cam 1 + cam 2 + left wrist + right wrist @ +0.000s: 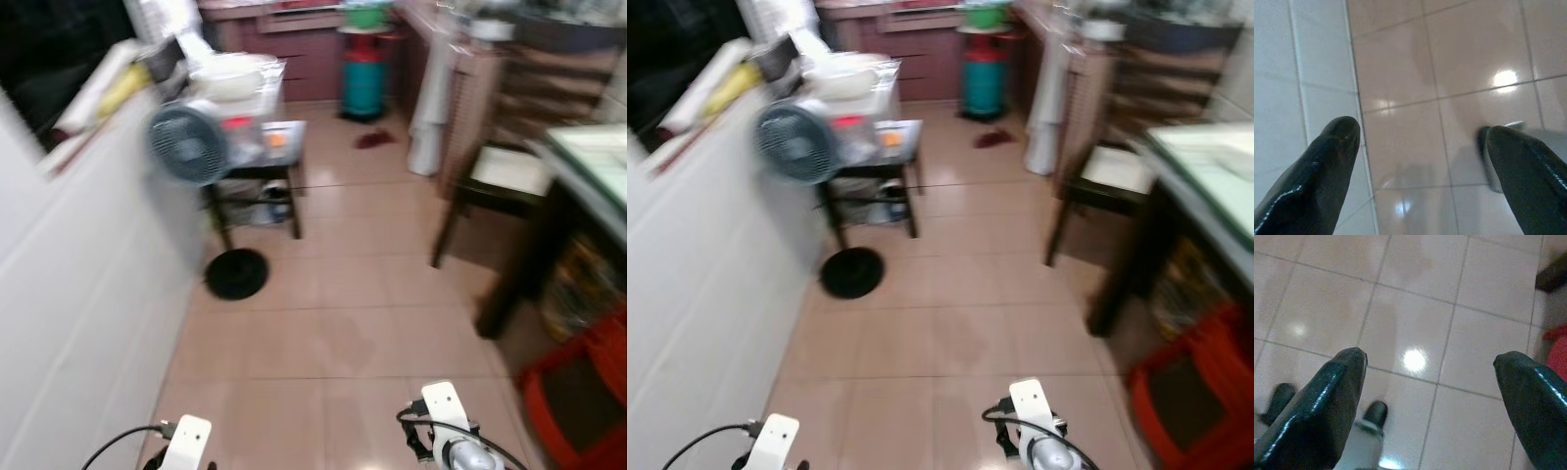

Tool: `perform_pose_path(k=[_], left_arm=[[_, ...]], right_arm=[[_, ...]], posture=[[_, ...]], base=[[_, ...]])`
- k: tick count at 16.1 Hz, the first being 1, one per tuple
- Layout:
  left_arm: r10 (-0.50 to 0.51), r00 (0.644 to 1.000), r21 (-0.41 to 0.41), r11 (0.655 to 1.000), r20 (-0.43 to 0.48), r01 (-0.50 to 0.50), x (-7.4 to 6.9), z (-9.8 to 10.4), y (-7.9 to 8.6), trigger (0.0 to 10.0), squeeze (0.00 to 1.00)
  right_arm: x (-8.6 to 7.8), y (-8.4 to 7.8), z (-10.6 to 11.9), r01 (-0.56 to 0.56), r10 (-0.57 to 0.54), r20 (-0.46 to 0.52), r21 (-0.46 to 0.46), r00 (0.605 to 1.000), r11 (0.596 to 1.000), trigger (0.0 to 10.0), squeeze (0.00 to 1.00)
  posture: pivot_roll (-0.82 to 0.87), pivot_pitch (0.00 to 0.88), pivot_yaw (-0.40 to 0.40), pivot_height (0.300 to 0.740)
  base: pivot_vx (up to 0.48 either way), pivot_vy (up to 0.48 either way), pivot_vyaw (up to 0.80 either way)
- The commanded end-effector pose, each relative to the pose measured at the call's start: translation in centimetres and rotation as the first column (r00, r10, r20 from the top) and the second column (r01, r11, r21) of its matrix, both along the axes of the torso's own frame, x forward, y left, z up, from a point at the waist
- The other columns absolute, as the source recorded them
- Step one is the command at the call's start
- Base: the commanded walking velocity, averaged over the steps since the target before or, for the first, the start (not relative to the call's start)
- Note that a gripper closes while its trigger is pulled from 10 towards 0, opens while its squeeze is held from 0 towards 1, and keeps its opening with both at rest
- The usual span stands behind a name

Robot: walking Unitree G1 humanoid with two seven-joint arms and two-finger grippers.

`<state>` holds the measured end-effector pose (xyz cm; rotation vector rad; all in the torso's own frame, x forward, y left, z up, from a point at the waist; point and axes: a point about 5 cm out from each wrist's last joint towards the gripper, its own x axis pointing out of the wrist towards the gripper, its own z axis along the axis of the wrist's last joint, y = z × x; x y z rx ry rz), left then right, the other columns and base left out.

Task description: Setting the table

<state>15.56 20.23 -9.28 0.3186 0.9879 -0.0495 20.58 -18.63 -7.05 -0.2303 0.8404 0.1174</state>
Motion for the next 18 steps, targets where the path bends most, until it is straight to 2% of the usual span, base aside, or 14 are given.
perform_pose_path(k=[1, 12, 18], left_arm=[[-0.006, 1.000, 0.024, 1.000, 0.010, 0.006, 0.37, 0.29, 0.77, 10.0, 0.00], [-0.010, 1.000, -0.006, 1.000, 0.004, 0.010, 0.59, 0.31, 0.49, 10.0, 0.00], [-0.026, 1.000, -0.011, 1.000, 0.000, 0.026, 0.76, 0.35, 0.38, 10.0, 0.00]], right_arm=[[-0.11, 0.86, -0.17, -0.017, 0.017, -0.012, 0.019, 1.000, 1.000, 10.0, 0.00], [0.20, 1.11, -0.06, -0.087, 0.086, -0.021, -0.015, 0.996, 0.996, 10.0, 0.00], [0.15, 1.45, -0.09, -0.097, 0.097, -0.013, -0.013, 0.995, 0.995, 10.0, 0.00]], posture=[[-0.08, 0.000, 0.046, 0.740], [-0.07, 0.000, 0.026, 0.740], [-0.08, 0.000, 0.032, 0.740]], base=[[0.000, 0.000, 0.00], [0.000, 0.000, 0.00], [0.344, 0.000, 0.48]])
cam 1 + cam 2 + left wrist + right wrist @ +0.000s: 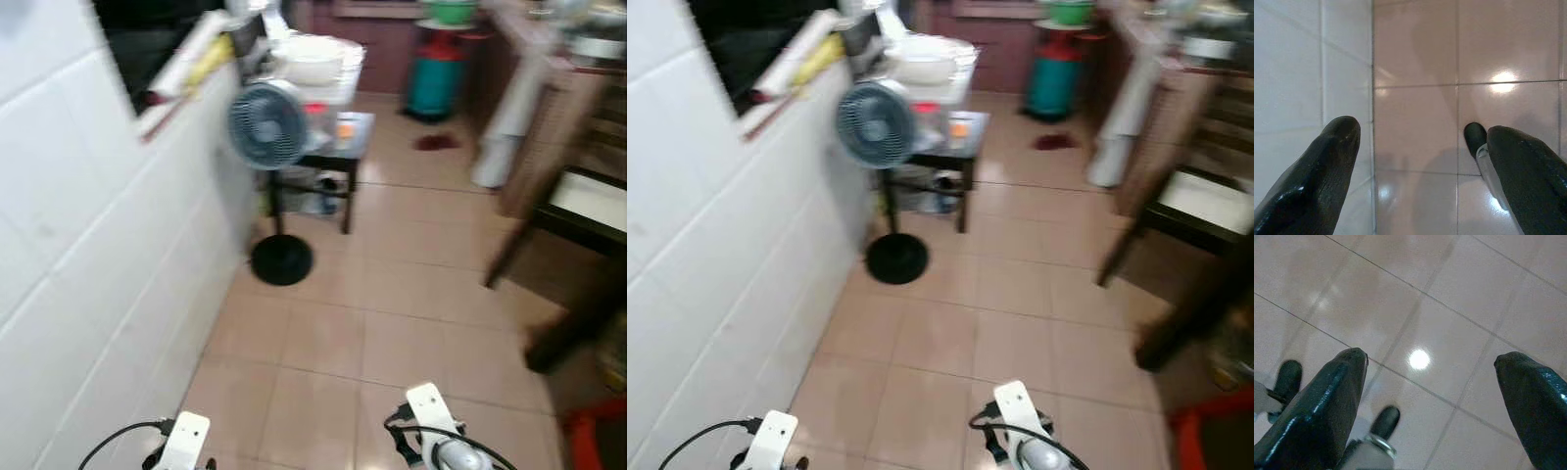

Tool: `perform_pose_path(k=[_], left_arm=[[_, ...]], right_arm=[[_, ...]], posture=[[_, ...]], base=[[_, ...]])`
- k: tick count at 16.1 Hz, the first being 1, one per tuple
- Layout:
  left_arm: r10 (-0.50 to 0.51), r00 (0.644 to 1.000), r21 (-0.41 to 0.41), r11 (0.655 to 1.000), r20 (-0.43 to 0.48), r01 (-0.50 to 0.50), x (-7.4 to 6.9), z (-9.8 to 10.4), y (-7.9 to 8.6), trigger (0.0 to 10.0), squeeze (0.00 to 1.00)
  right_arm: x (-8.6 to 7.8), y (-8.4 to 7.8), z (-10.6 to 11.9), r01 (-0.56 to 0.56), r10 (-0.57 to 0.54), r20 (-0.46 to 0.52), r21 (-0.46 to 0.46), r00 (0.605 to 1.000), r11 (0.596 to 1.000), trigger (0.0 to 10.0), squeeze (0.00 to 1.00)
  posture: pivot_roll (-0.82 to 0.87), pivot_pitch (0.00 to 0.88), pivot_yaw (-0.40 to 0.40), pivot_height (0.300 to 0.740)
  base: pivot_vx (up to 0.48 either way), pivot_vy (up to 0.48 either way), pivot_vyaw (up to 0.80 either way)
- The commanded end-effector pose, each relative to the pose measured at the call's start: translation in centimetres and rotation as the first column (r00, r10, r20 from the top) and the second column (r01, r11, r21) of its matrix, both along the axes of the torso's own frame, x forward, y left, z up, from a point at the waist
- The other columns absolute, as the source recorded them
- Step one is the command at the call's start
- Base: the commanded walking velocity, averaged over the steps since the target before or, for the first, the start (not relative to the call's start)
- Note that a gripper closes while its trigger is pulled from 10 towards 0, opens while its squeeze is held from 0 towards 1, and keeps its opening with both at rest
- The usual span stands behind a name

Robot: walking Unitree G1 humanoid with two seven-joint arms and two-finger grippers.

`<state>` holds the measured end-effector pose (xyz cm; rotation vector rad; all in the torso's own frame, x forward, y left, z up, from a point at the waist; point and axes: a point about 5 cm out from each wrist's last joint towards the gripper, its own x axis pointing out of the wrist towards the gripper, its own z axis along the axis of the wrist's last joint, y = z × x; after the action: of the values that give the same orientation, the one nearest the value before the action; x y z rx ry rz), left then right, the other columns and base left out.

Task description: Setting the table

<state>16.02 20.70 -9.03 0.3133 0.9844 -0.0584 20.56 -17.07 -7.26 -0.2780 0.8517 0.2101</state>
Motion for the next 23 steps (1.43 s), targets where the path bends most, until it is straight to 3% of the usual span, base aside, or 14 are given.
perform_pose_path(k=[1, 7, 18, 23], left_arm=[[-0.022, 1.000, -0.004, 1.000, -0.002, 0.022, 0.3, 0.1, -0.1, 10.0, 0.00], [-0.026, 1.000, -0.010, 1.000, -0.004, 0.026, 0.4, 0.1, -0.2, 10.0, 0.00], [-0.026, 0.999, 0.043, 0.999, -0.018, 0.027, 0.4, 0.1, 0.1, 10.0, 0.00], [0.001, 1.000, 0.032, 0.999, 0.006, -0.001, 0.7, 0.2, -0.2, 10.0, 0.00]], right_arm=[[0.2, -0.1, 0.1, 0.002, -0.002, 0.012, -0.005, 1.000, 1.000, 10.0, 0.00], [0.5, -0.1, 0.3, 0.005, -0.005, 0.021, -0.004, 1.000, 1.000, 10.0, 0.00], [0.1, -0.4, 0.0, 0.057, -0.056, -0.014, 0.015, 0.998, 0.998, 10.0, 0.00], [-0.2, -1.1, -0.1, 0.086, -0.085, -0.037, 0.018, 0.996, 0.996, 10.0, 0.00]], posture=[[-0.08, 0.000, 0.032, 0.740], [-0.08, 0.000, 0.032, 0.740], [-0.08, 0.000, 0.024, 0.740], [-0.06, 0.000, -0.021, 0.740]], base=[[0.390, 0.000, 0.00], [0.378, 0.000, 0.00], [0.000, 0.000, 0.00], [0.000, 0.000, 0.00]])
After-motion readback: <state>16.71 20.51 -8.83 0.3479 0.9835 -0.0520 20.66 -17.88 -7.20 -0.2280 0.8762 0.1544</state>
